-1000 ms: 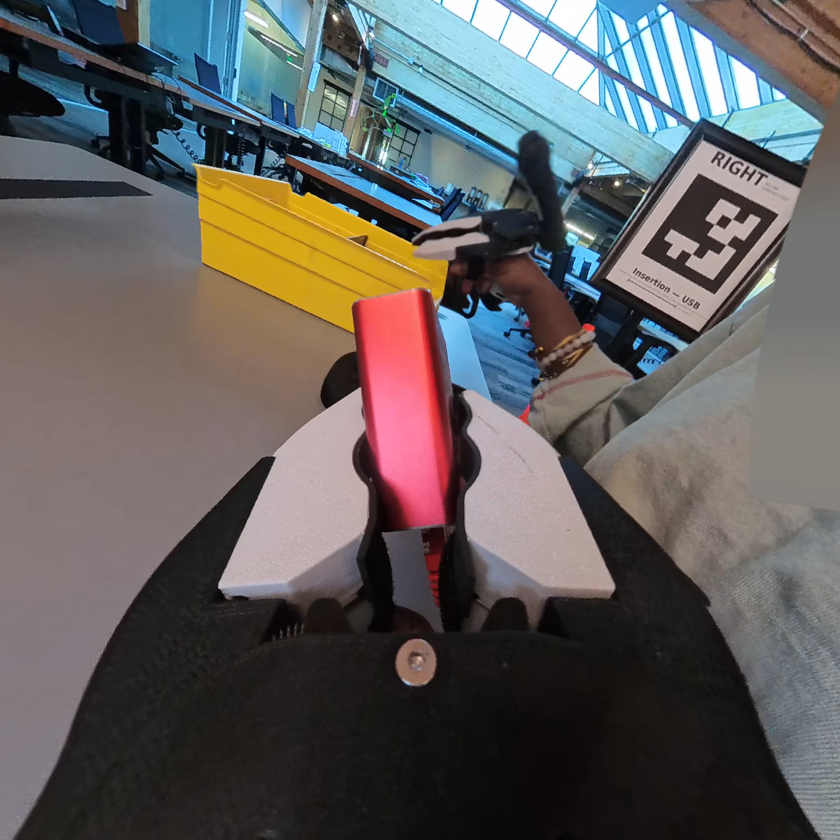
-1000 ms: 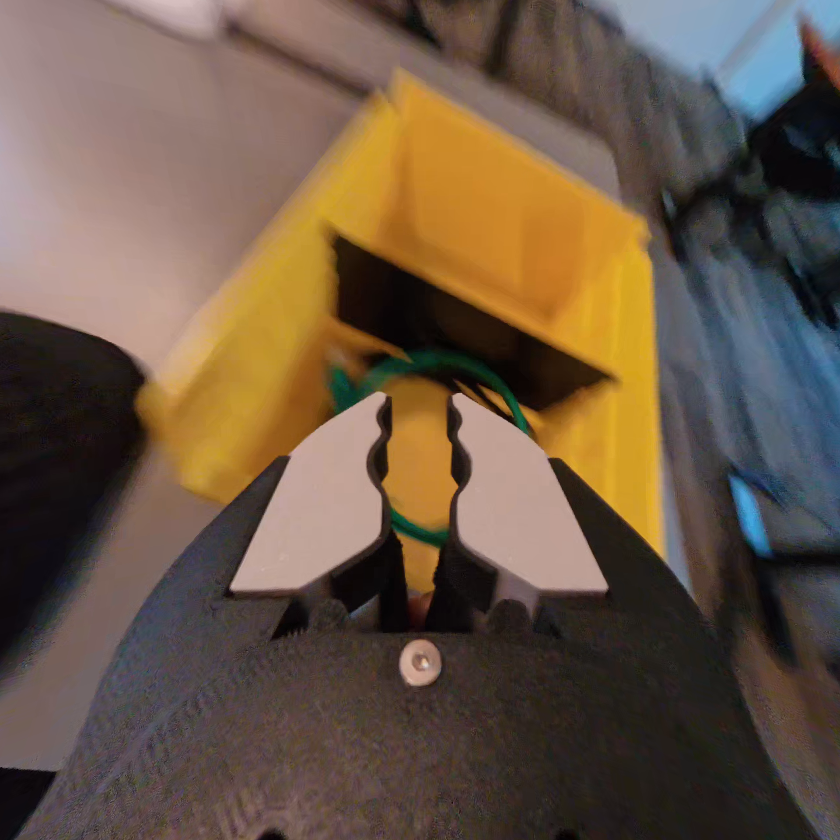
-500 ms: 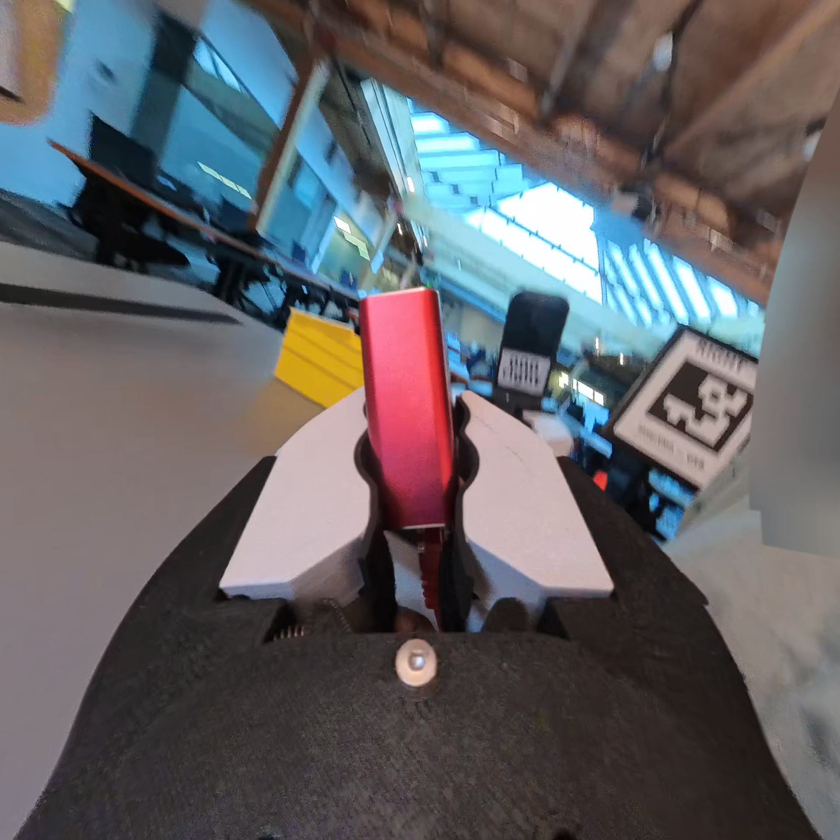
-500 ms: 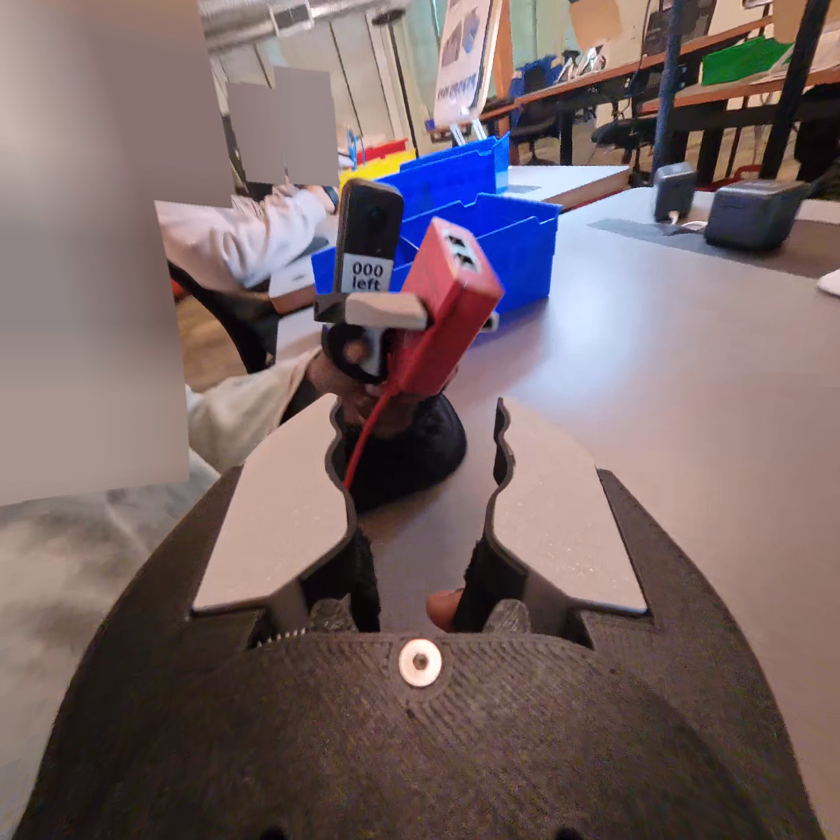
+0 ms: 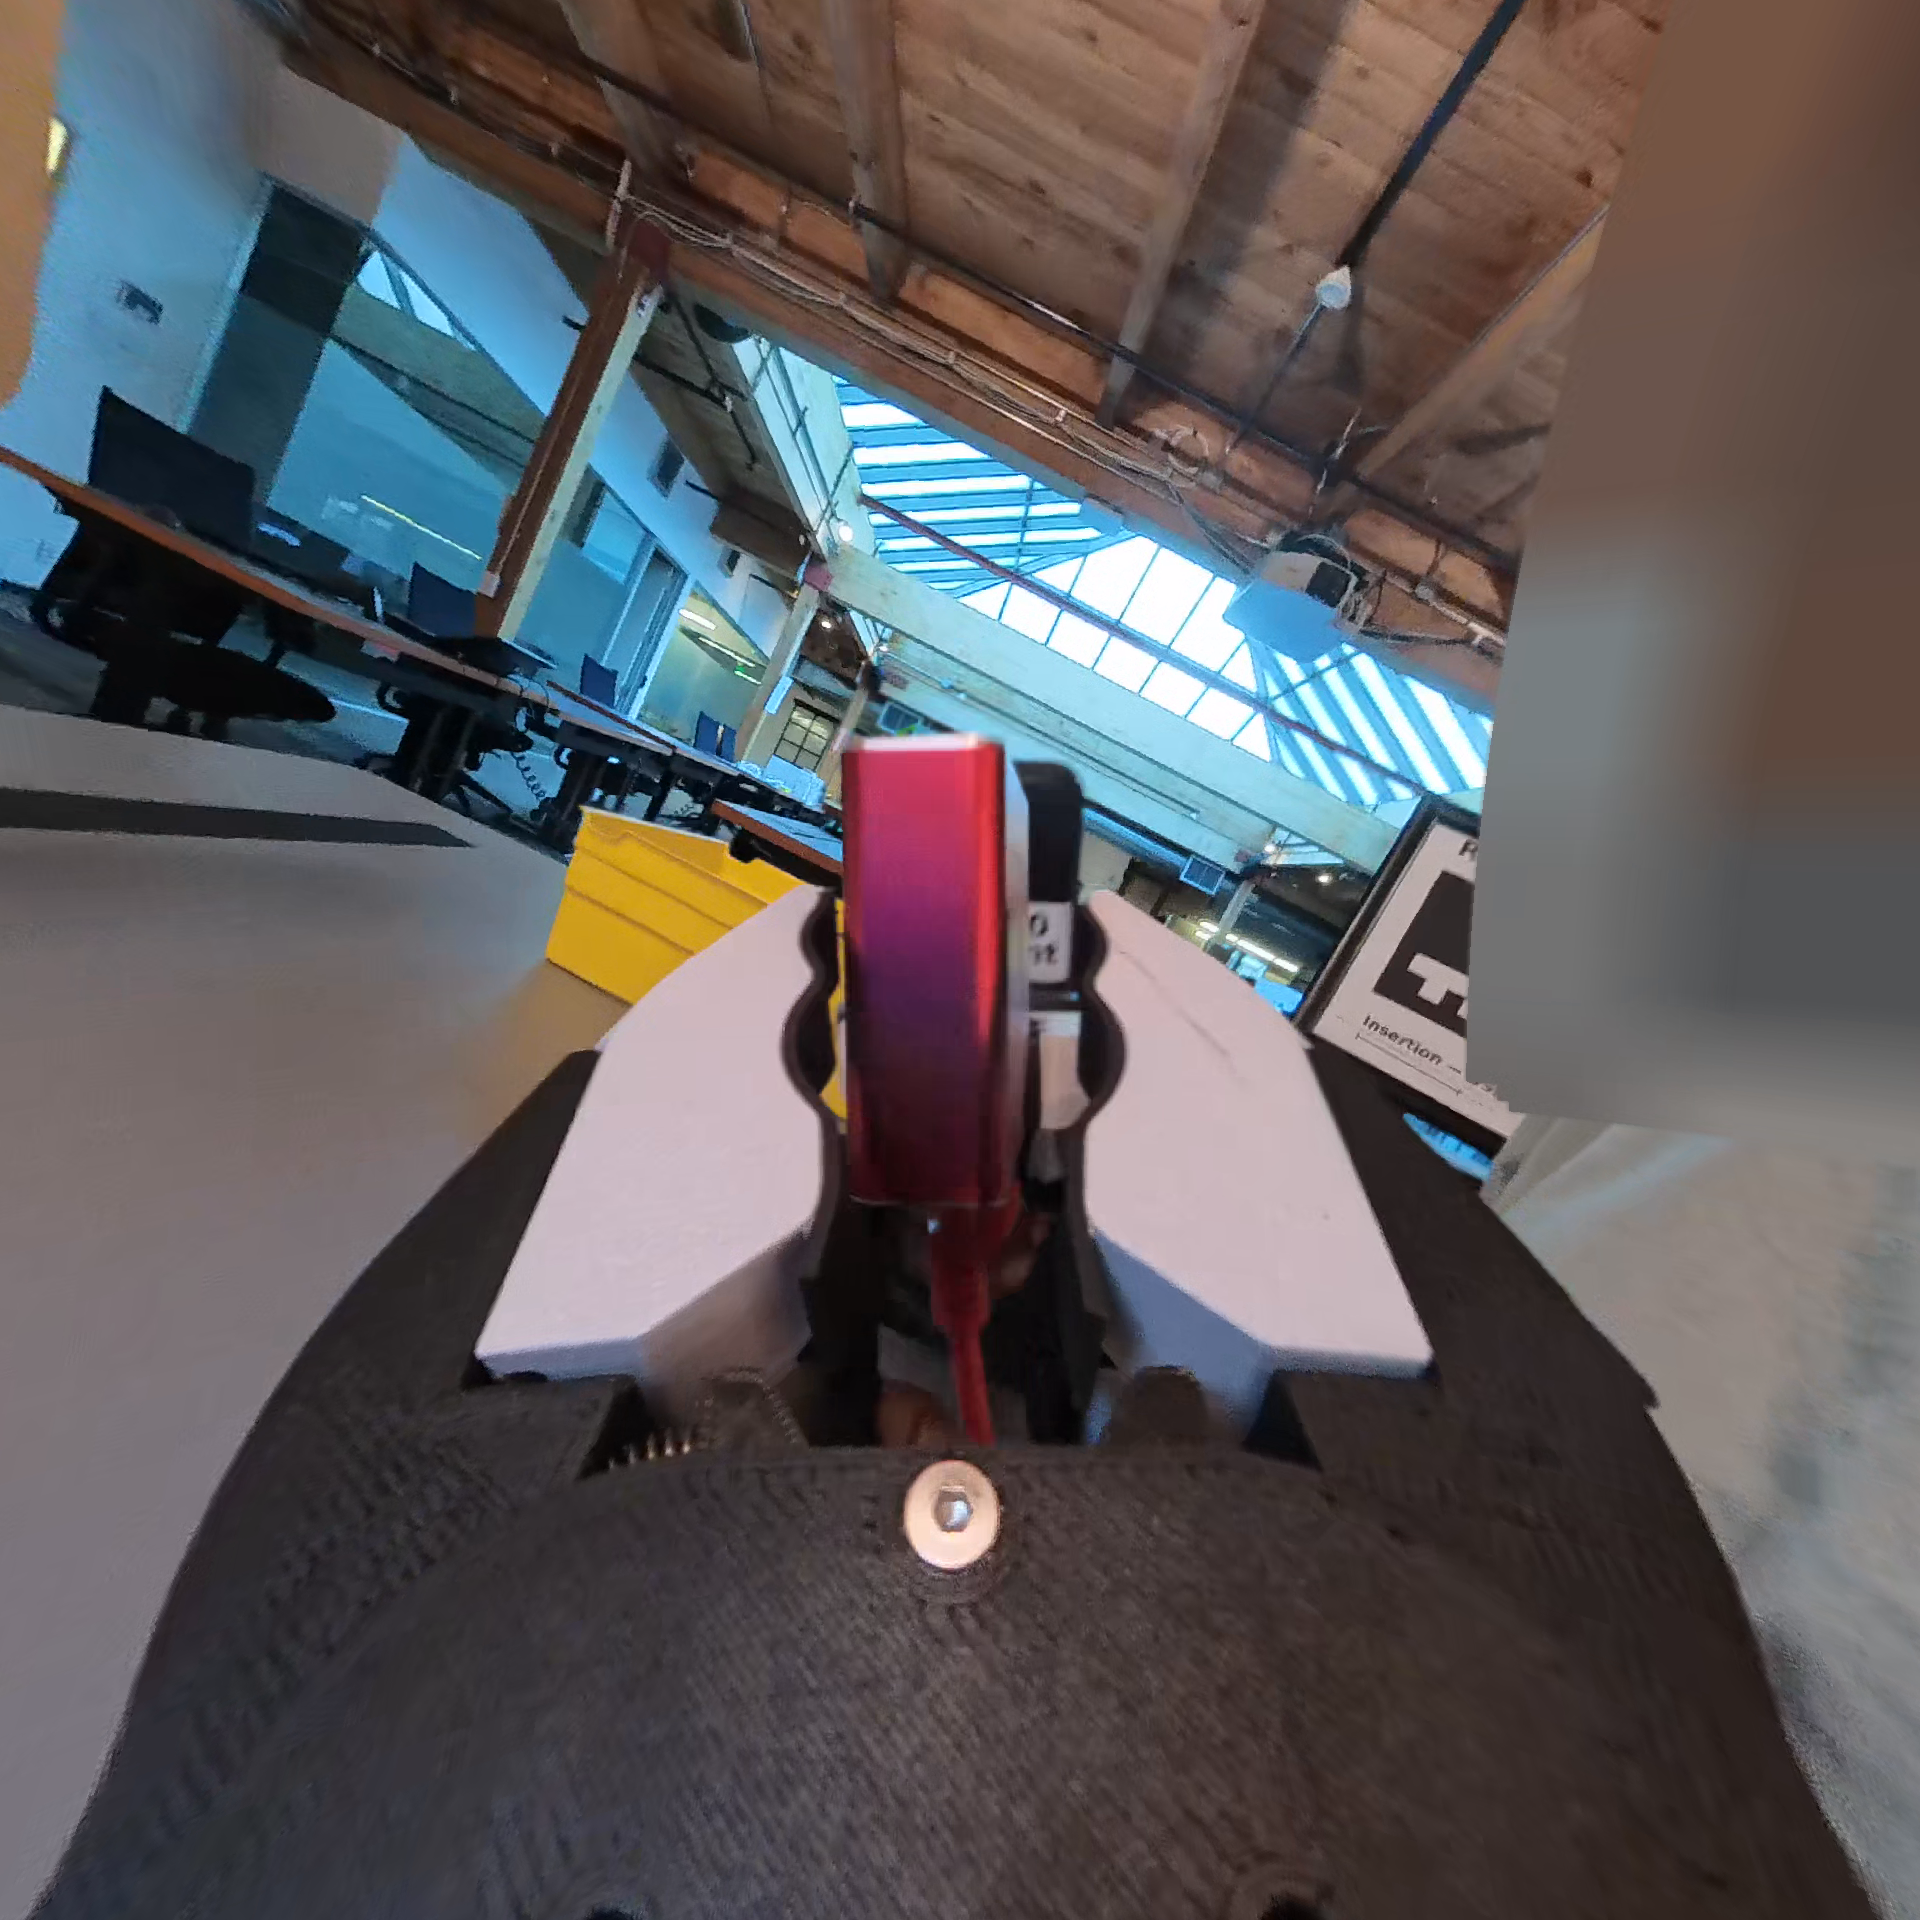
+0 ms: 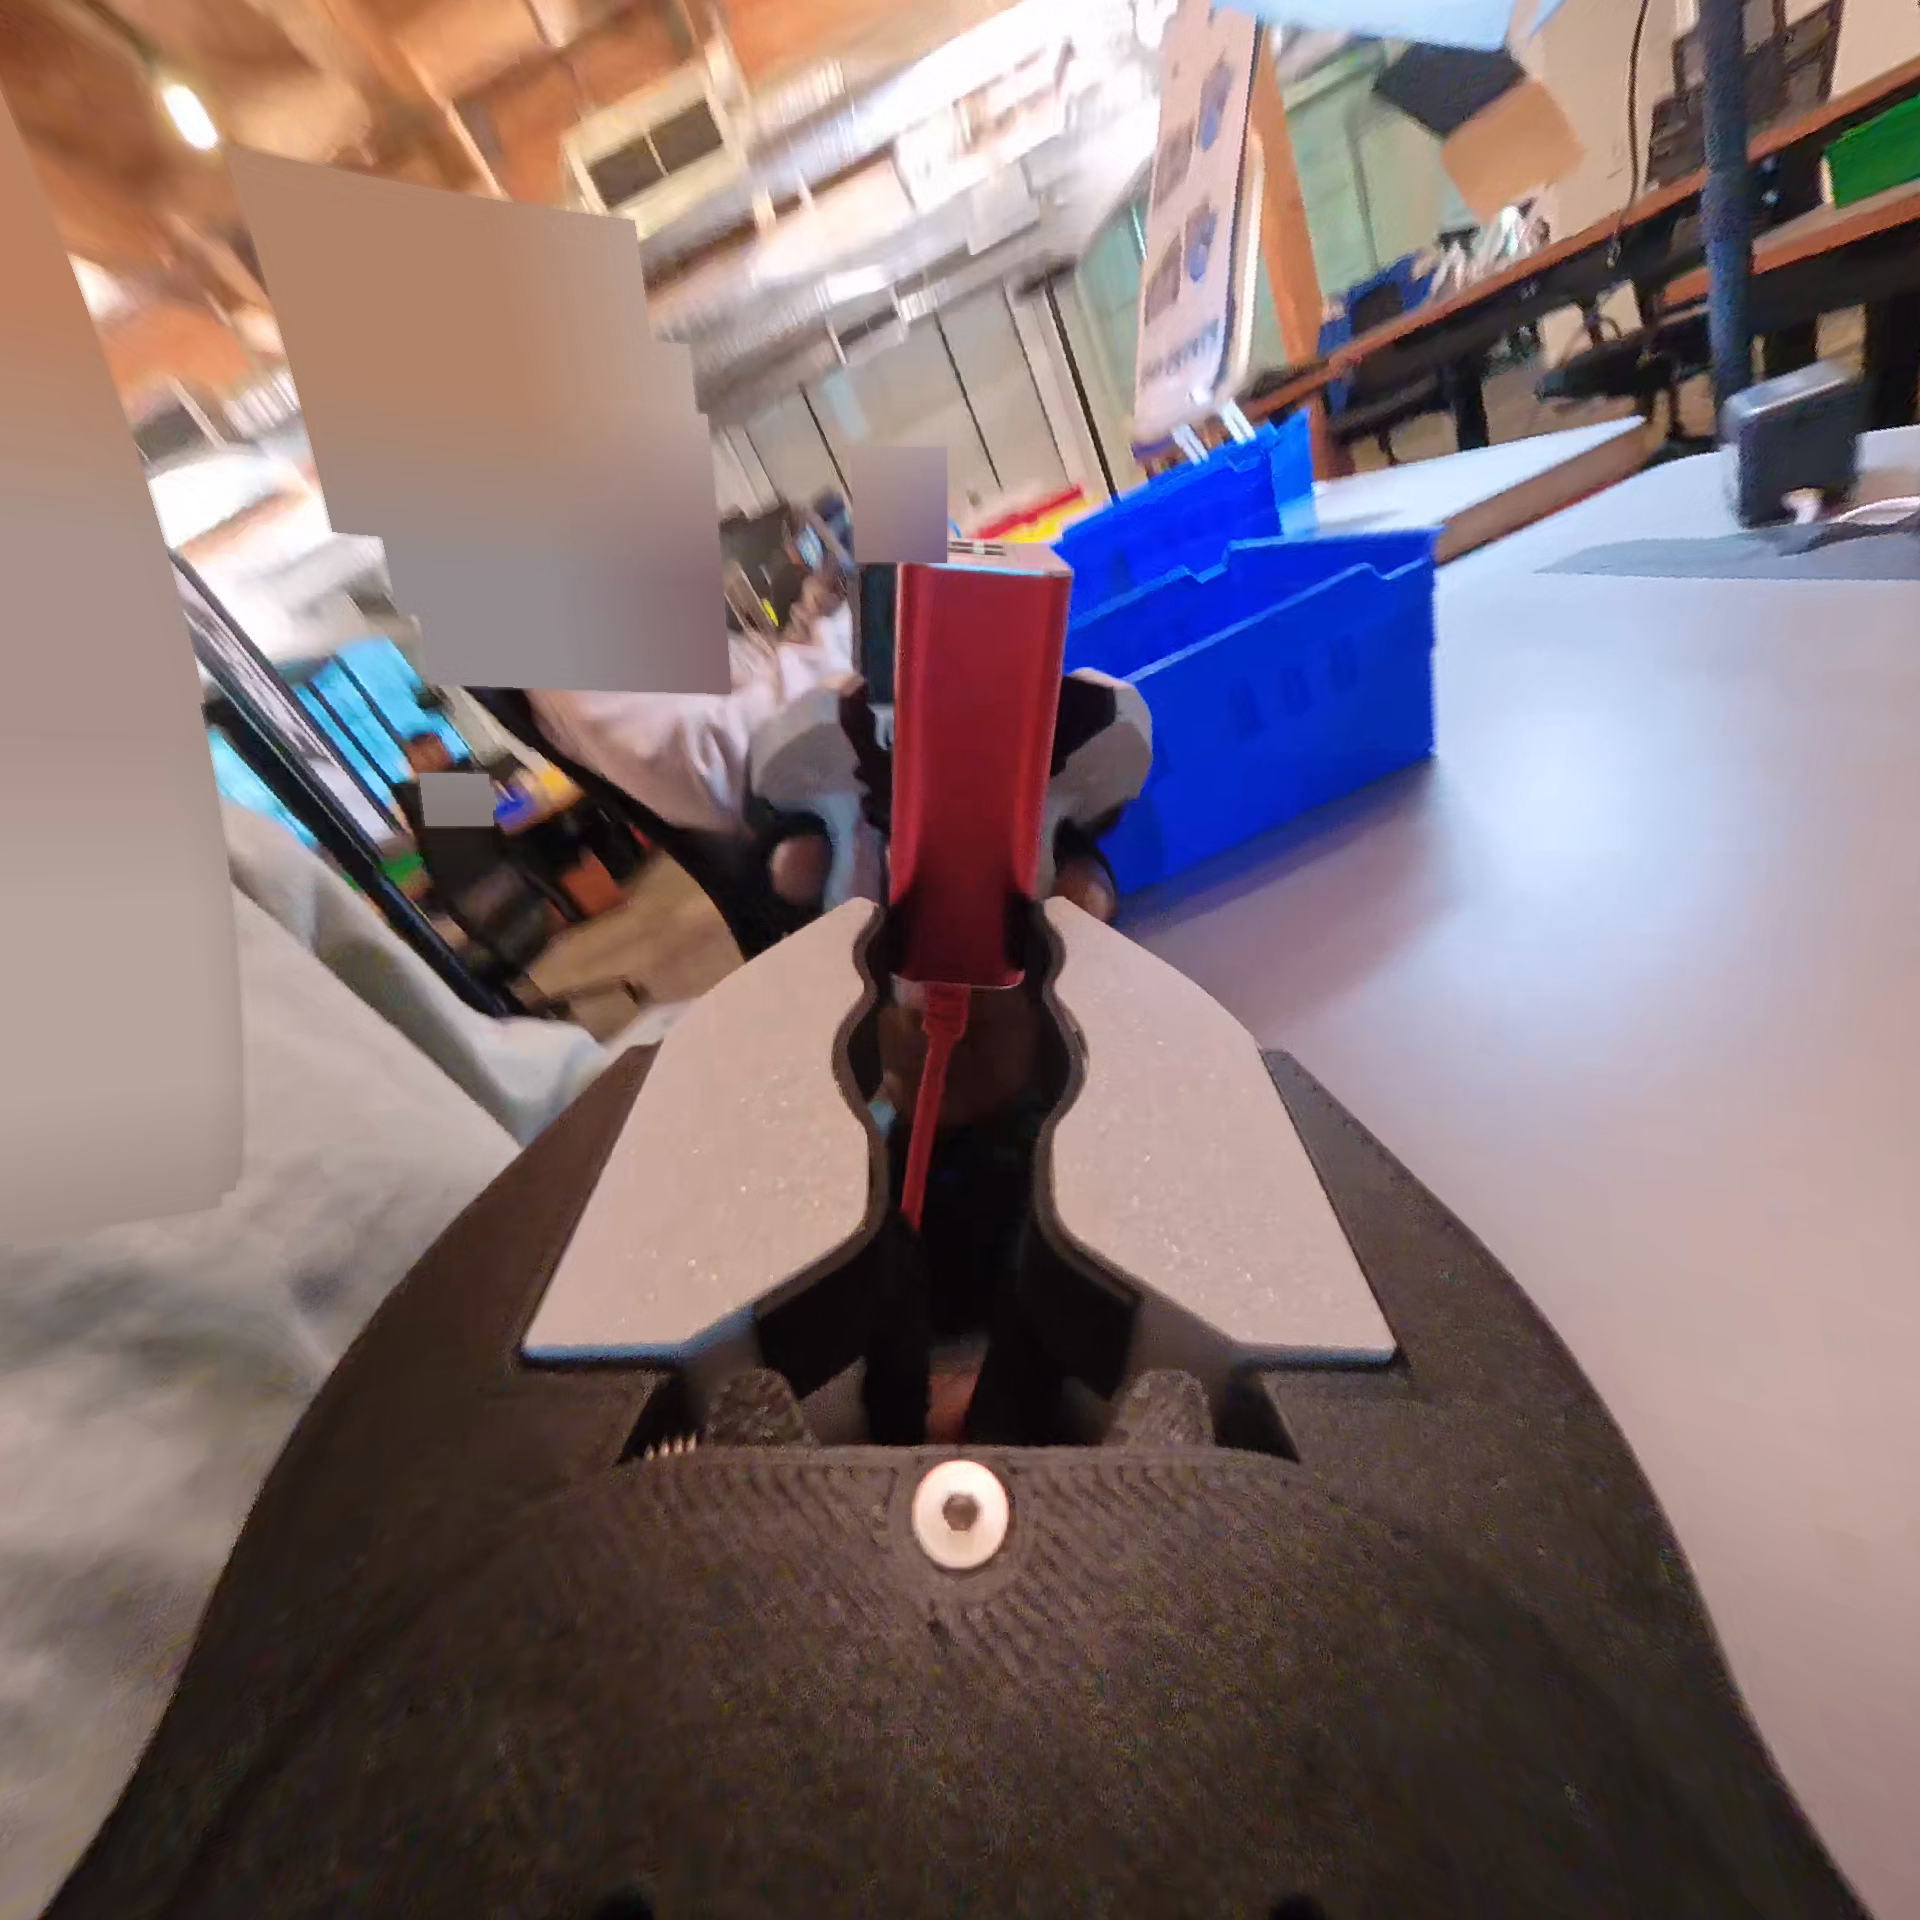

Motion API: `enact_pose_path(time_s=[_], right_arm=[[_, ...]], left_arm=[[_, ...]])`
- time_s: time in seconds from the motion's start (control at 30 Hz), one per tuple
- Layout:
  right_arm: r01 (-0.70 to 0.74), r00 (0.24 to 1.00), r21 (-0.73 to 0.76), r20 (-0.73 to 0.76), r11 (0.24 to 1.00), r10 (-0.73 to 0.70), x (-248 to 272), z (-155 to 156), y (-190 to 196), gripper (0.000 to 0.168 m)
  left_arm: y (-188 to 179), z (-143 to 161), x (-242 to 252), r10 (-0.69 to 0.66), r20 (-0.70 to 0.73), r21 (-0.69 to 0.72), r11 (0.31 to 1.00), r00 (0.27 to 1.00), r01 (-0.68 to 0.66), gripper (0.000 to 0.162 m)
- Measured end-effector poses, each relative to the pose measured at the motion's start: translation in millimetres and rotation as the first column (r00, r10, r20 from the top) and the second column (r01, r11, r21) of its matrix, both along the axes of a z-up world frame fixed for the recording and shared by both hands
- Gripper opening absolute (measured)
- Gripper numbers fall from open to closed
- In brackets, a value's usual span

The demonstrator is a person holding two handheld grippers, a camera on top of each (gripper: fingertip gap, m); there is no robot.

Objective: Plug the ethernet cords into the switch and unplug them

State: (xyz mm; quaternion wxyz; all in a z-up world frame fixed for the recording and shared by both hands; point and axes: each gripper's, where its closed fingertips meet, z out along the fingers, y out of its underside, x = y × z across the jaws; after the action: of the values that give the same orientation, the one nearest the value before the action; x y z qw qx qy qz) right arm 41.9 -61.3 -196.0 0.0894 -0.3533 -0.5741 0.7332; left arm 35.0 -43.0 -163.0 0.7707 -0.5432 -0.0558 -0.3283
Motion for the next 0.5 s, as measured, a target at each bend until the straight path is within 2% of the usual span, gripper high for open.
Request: enact_pose_path(time_s=[0.07, 0.1, 0.17, 0.23, 0.27, 0.33, 0.4, 0.43, 0.5], right_arm=[[0.014, 1.000, 0.221, 0.000, 0.975, -0.015, 9, -2, 18, 0.025], [0.022, 1.000, 0.358, 0.012, 0.933, -0.028, 13, -4, 29, 0.025], [-0.009, 0.998, 0.599, 0.057, 0.801, -0.032, 25, -9, 45, 0.025], [-0.100, 0.992, 0.734, 0.129, 0.672, 0.007, 37, -15, 50, 0.025], [-0.154, 0.984, 0.765, 0.175, 0.625, 0.028, 42, -19, 51, 0.025], [-0.232, 0.969, 0.797, 0.237, 0.557, 0.063, 48, -28, 50, 0.025], [-0.248, 0.966, 0.825, 0.251, 0.508, 0.063, 48, -36, 54, 0.025], [-0.241, 0.968, 0.827, 0.242, 0.508, 0.066, 48, -36, 54, 0.025], [-0.211, 0.976, 0.798, 0.204, 0.565, 0.075, 45, -31, 51, 0.025]], left_arm=[[-3, 2, -1, 0.025, -0.066, -0.007, 1.000, 0.997, -0.026, 0.051], [-4, 2, 2, 0.030, -0.114, -0.011, 0.999, 0.993, -0.032, 0.052], [0, -6, 12, 0.017, -0.218, -0.060, 0.998, 0.976, -0.031, 0.054], [6, -17, 24, -0.022, -0.302, -0.122, 0.992, 0.953, -0.016, 0.055], [8, -21, 31, -0.050, -0.331, -0.146, 0.989, 0.942, 0.001, 0.055], [13, -35, 36, -0.072, -0.385, -0.216, 0.976, 0.920, -0.014, 0.030], [14, -42, 37, -0.092, -0.391, -0.264, 0.964, 0.916, -0.016, 0.030], [14, -40, 35, -0.080, -0.382, -0.253, 0.967, 0.921, -0.021, 0.029], [12, -33, 33, -0.063, -0.339, -0.216, 0.976, 0.939, -0.013, 0.028]])
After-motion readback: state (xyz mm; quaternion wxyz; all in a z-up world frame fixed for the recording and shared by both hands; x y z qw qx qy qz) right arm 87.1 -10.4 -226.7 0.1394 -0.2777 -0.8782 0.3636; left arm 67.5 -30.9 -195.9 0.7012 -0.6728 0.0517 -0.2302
